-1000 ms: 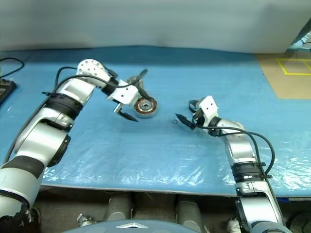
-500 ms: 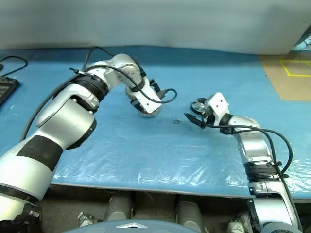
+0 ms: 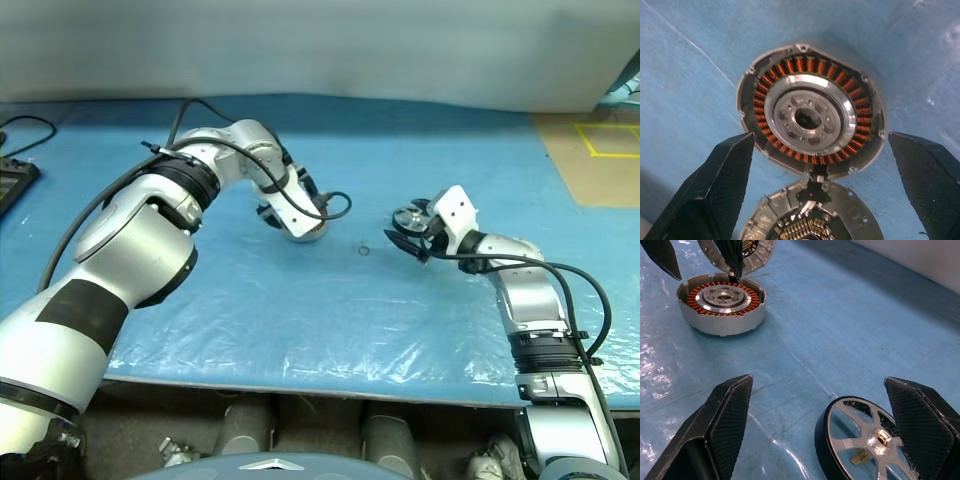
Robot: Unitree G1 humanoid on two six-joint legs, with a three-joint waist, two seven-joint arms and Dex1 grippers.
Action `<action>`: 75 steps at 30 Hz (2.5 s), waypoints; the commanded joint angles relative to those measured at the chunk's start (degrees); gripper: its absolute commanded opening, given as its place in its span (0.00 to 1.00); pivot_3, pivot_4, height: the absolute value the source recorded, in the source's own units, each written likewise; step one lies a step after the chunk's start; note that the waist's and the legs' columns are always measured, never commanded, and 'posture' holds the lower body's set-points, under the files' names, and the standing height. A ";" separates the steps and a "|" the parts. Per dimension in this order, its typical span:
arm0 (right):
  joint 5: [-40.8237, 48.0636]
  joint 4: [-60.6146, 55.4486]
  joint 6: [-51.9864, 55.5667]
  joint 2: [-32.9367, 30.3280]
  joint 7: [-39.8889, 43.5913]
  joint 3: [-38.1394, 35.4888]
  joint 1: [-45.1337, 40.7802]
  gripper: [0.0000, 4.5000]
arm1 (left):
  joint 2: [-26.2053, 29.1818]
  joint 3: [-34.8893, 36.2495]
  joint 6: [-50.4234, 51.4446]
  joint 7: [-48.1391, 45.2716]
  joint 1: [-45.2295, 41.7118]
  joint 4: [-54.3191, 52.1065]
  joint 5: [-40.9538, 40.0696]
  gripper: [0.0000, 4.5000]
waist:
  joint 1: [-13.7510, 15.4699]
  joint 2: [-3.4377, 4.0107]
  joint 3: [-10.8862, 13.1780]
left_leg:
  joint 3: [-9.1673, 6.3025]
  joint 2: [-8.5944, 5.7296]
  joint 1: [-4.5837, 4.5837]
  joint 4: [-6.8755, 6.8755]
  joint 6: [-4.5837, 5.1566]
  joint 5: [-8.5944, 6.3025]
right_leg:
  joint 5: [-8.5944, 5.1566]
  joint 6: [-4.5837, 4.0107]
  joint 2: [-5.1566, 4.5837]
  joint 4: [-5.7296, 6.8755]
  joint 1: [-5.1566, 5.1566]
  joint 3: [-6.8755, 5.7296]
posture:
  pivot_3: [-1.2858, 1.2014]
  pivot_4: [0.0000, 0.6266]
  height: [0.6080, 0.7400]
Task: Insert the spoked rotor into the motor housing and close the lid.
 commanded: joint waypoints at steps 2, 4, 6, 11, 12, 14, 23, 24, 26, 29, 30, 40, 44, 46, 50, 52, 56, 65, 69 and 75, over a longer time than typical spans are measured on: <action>-0.11 0.21 -0.79 0.62 -0.52 -0.11 -1.56 0.99 | 0.59 -0.27 0.36 0.13 0.77 -0.04 1.02 1.00 | 0.03 0.00 0.00 | 0.00 0.00 0.00 0.00 0.00 0.00 | 0.00 0.00 0.00 0.00 0.00 0.00 | 0.52 0.24 1.00; -0.33 0.60 -0.89 0.62 -0.50 -0.04 -1.88 0.99 | 0.84 -0.07 0.14 -0.21 1.22 -0.12 1.09 1.00 | 0.05 0.00 0.00 | 0.00 0.00 -0.01 0.00 0.00 0.00 | 0.00 0.00 -0.01 0.00 0.00 -0.01 | 0.52 0.24 1.00; -0.51 0.96 -1.03 0.63 -0.52 -0.01 -2.26 0.99 | 1.05 -0.12 0.03 -0.27 1.70 -0.15 1.32 1.00 | 0.05 0.00 0.00 | 0.00 0.00 -0.03 0.00 0.00 0.00 | 0.00 0.00 -0.01 -0.01 0.00 -0.01 | 0.52 0.24 1.00; -0.83 1.60 -1.39 0.93 -0.87 -0.15 -2.88 0.99 | 0.78 -0.40 0.68 0.41 2.85 -0.01 1.94 1.00 | 0.04 0.00 0.00 | 0.00 0.01 -0.02 0.00 0.00 0.00 | 0.00 0.00 -0.01 0.00 0.00 -0.01 | 0.52 0.24 1.00; -0.90 1.60 -1.41 1.00 -0.94 -0.13 -2.82 0.99 | 0.78 -0.37 0.67 0.31 3.06 -0.01 2.00 1.00 | 0.04 0.00 0.00 | 0.00 0.01 -0.02 0.00 0.00 0.00 | 0.00 0.00 -0.01 0.00 0.00 -0.01 | 0.52 0.24 1.00; -0.98 1.42 -1.43 1.09 -1.04 -0.14 -2.60 0.99 | 0.84 -0.31 0.58 0.17 3.40 -0.07 2.20 1.00 | 0.04 0.00 0.00 | 0.00 0.01 -0.03 0.00 0.00 0.00 | 0.00 0.00 -0.01 -0.01 0.00 -0.01 | 0.52 0.24 1.00; -0.96 1.04 -1.42 1.54 -1.64 -0.27 -2.60 0.99 | -0.07 -1.17 1.41 3.02 5.33 0.12 4.06 1.00 | 0.00 0.00 0.00 | 0.00 0.03 -0.01 0.00 0.00 0.00 | 0.00 -0.01 -0.03 0.00 0.00 0.00 | 0.52 0.24 1.00; -0.94 1.00 -1.45 1.57 -1.71 -0.27 -2.58 0.99 | -0.29 -1.30 1.57 3.58 5.51 0.16 4.33 1.00 | 0.01 0.00 0.00 | 0.00 0.03 0.00 0.00 0.00 0.00 | 0.00 -0.01 -0.03 -0.01 0.00 0.00 | 0.52 0.24 1.00; -0.90 0.77 -1.36 1.68 -1.88 -0.24 -2.49 0.99 | -0.69 -2.11 1.26 5.43 6.13 0.19 5.26 1.00 | 0.01 0.00 0.00 | 0.00 0.03 -0.01 0.00 0.00 0.00 | 0.00 -0.01 -0.03 -0.01 0.00 0.00 | 0.52 0.24 1.00; -0.91 0.46 -1.31 1.85 -2.17 -0.27 -2.36 1.00 | -1.15 -3.25 1.42 7.24 7.18 0.44 6.55 0.88 | 0.03 0.00 0.00 | 0.00 0.02 0.02 -0.01 0.00 0.00 | 0.00 -0.01 -0.02 -0.01 0.01 0.00 | 0.52 0.24 1.00; -0.89 0.39 -1.30 1.90 -2.25 -0.31 -2.33 1.00 | -1.31 -3.37 1.84 7.72 7.42 0.54 6.75 0.80 | 0.03 0.00 0.00 | 0.00 0.02 0.05 -0.01 0.00 0.00 | 0.00 -0.01 -0.03 -0.01 0.04 0.00 | 0.52 0.24 1.00; -0.80 -0.08 -1.57 1.94 -2.92 -0.81 -1.61 1.00 | -1.59 -4.07 1.65 10.81 7.68 0.60 7.46 0.52 | 0.00 0.02 -0.01 | 0.00 0.00 0.23 -0.02 -0.01 -0.01 | 0.00 -0.01 -0.09 -0.03 0.23 0.01 | 0.52 0.24 1.00; -0.55 -0.20 -1.68 1.65 -3.10 -1.16 -1.16 1.00 | -1.34 -2.35 -3.18 10.07 7.31 0.03 5.39 0.52 | 0.02 0.02 -0.01 | 0.00 -0.01 0.22 -0.02 -0.02 -0.01 | 0.00 -0.01 -0.10 -0.03 0.23 0.01 | 0.52 0.24 1.00; -0.51 -0.19 -1.90 1.48 -3.18 -1.42 -0.73 1.00 | -0.84 -1.97 -6.55 10.10 7.10 -0.65 4.83 0.52 | 0.06 0.02 -0.01 | 0.00 -0.01 0.21 -0.04 -0.02 -0.01 | 0.00 -0.01 -0.10 -0.08 0.24 0.00 | 0.52 0.24 1.00; -0.52 -0.53 -2.13 1.46 -3.73 -1.80 0.04 1.00 | 0.87 -2.81 -12.53 12.78 6.90 -2.27 5.50 0.52 | 0.08 0.02 -0.01 | 0.00 -0.01 0.16 -0.14 -0.02 -0.01 | 0.00 0.00 -0.08 -0.21 0.23 -0.04 | 0.52 0.24 1.00; -0.46 -0.80 -2.16 1.64 -4.19 -1.96 0.50 1.00 | 1.90 -3.25 -15.75 14.22 6.82 -3.33 5.99 0.52 | 0.09 0.02 -0.01 | 0.00 -0.01 0.15 -0.18 -0.02 -0.01 | 0.00 0.00 -0.08 -0.24 0.23 -0.05 | 0.52 0.24 1.00; -0.39 -1.34 -2.35 2.06 -5.02 -1.82 1.50 1.00 | 3.52 -4.04 -20.78 15.57 6.54 -5.00 6.59 0.52 | 0.07 0.01 -0.01 | 0.00 0.00 0.11 -0.20 -0.02 -0.01 | 0.00 0.00 -0.08 -0.27 0.19 -0.07 | 0.52 0.24 1.00; -0.40 -2.11 -2.56 3.10 -6.29 -1.50 2.74 1.00 | 6.89 -6.33 -35.05 18.15 8.34 -12.93 7.47 0.52 | 0.05 0.01 0.00 | -0.01 0.02 0.08 -0.22 -0.04 -0.02 | 0.00 0.01 -0.06 -0.28 0.15 -0.07 | 0.52 0.24 1.00; -0.50 -2.00 -2.84 3.29 -6.47 -1.24 2.90 1.00 | 7.45 -6.90 -38.10 20.69 8.20 -15.93 8.81 0.52 | 0.03 0.01 0.00 | 0.00 0.02 0.08 -0.21 -0.05 -0.02 | 0.00 0.01 -0.05 -0.27 0.15 -0.07 | 0.52 0.24 1.00; -0.62 -1.58 -2.99 3.27 -6.58 -1.19 2.37 1.00 | 8.40 -8.95 -39.18 27.19 8.03 -18.11 15.45 0.52 | -0.10 0.02 0.01 | -0.01 0.03 0.08 -0.22 -0.05 -0.02 | 0.00 0.01 -0.01 -0.27 0.13 -0.06 | 0.52 0.24 1.00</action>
